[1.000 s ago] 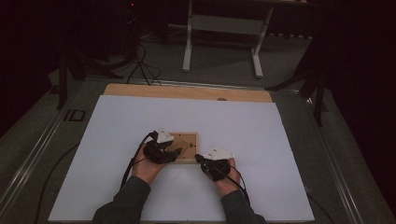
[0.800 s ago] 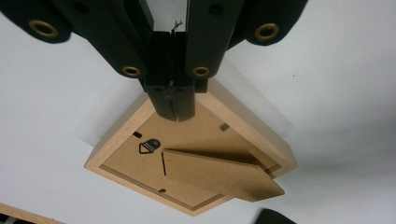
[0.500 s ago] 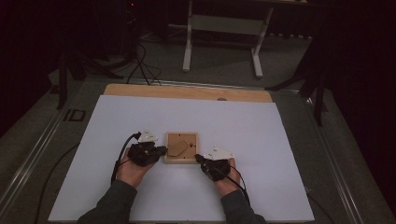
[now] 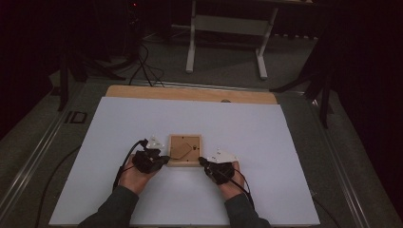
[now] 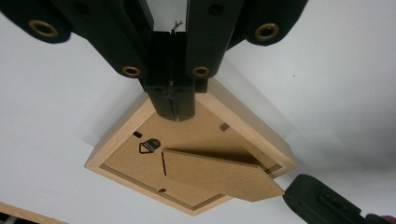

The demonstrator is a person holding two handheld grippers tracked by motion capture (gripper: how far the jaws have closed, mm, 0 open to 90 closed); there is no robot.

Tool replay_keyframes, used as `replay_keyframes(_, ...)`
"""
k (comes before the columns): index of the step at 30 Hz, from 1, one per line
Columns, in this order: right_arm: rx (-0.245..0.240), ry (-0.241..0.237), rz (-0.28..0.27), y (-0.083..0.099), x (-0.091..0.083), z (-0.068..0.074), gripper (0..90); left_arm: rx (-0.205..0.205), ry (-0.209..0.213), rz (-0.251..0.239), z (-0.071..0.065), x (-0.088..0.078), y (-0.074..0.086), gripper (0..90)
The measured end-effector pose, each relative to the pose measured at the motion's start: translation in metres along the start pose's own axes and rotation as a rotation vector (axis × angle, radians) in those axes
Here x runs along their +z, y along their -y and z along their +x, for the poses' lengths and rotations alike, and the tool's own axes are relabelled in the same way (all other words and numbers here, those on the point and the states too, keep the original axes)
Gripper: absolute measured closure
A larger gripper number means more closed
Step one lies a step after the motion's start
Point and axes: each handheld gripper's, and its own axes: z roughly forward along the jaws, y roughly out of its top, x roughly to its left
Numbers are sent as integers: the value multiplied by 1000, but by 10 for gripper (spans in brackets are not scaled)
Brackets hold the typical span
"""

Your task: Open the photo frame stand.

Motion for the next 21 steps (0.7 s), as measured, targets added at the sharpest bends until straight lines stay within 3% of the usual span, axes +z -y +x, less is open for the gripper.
replay_keyframes(6,1,0,-1,0,0,0,897,3,7,22,0,2,0,893)
replay_keyframes(13,1,0,-1,0,0,0,897,-1,-13,15,-2,6,-5,862)
replay_keyframes(21,-1,-1,-1,0,0,0,897,-17,-4,-41,-6,3,-17,782)
